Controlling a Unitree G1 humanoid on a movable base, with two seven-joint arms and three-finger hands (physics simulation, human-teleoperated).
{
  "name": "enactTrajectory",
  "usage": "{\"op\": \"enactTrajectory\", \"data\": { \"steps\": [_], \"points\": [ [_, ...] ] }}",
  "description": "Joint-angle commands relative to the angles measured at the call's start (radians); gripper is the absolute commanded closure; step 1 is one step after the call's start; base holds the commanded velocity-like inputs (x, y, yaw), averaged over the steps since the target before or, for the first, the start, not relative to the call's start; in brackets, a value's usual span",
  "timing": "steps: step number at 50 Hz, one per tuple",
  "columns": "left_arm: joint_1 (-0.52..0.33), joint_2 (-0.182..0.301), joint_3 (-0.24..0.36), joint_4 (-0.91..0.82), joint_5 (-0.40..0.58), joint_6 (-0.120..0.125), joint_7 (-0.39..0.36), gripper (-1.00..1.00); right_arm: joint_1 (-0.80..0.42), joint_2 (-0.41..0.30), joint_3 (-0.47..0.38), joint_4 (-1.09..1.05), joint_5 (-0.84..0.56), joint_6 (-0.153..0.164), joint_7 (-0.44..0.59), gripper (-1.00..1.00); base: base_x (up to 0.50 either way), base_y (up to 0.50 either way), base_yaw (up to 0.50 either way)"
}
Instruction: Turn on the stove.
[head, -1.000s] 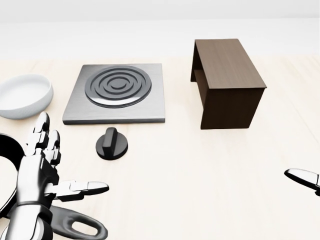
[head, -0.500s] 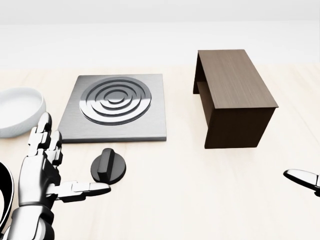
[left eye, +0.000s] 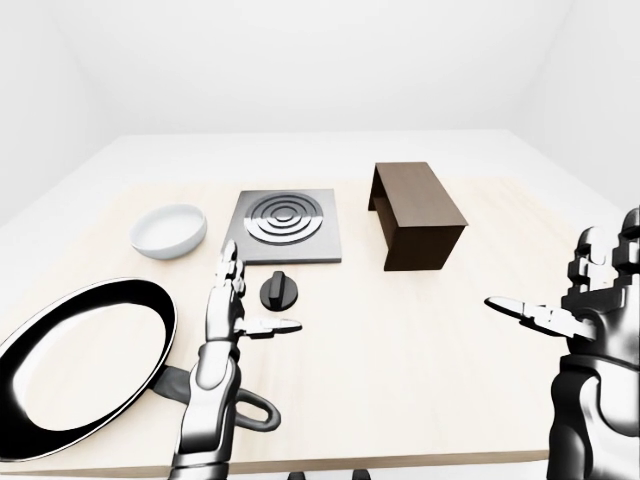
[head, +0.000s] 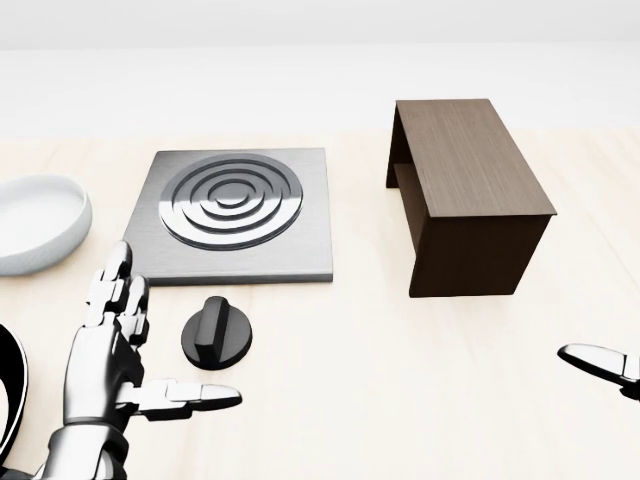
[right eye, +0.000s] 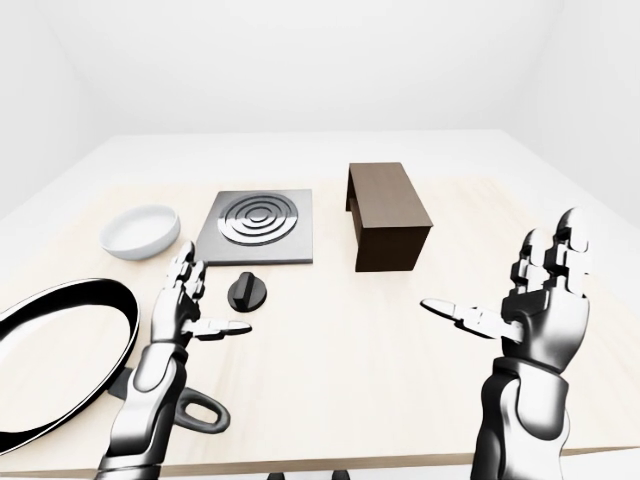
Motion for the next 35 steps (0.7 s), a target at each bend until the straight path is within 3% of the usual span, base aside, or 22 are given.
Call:
{"op": "enactTrajectory", "data": {
  "steps": [1, 3, 6, 11, 16, 22, 35],
  "points": [
    [0.026, -0.020, -0.038, 0.050, -0.013, -0.019, -0.028, -1.00, 0.002, 0.004, 0.008, -0.003, 0.000, 0.000, 0.003, -1.00, 0.00, 0.00, 0.00],
    [0.026, -0.020, -0.043, 0.086, -0.001, -0.052, -0.023, -1.00, 0.002, 0.004, 0.009, -0.002, 0.002, 0.000, 0.005, -1.00, 0.00, 0.00, 0.00],
    [0.019, -0.020, -0.043, 0.130, 0.000, -0.076, -0.024, -1.00, 0.003, 0.003, 0.006, -0.005, 0.005, 0.000, 0.006, -1.00, 0.00, 0.00, 0.00],
    [0.013, -0.020, -0.042, 0.175, -0.018, -0.084, -0.037, -1.00, 0.002, 0.006, 0.011, 0.011, 0.004, 0.000, 0.009, -1.00, 0.00, 0.00, 0.00],
    [-0.001, -0.018, -0.040, 0.231, -0.016, -0.114, -0.037, -1.00, 0.005, 0.004, 0.010, 0.001, 0.008, 0.000, 0.009, -1.00, 0.00, 0.00, 0.00],
    [0.002, -0.017, -0.044, 0.238, -0.010, -0.112, -0.042, -1.00, 0.004, 0.006, 0.012, 0.002, 0.007, 0.000, 0.009, -1.00, 0.00, 0.00, 0.00],
    [-0.013, -0.018, -0.045, 0.297, -0.009, -0.138, -0.051, -1.00, 0.001, 0.002, 0.011, 0.005, 0.008, 0.000, 0.010, -1.00, 0.00, 0.00, 0.00]
  ]
}}
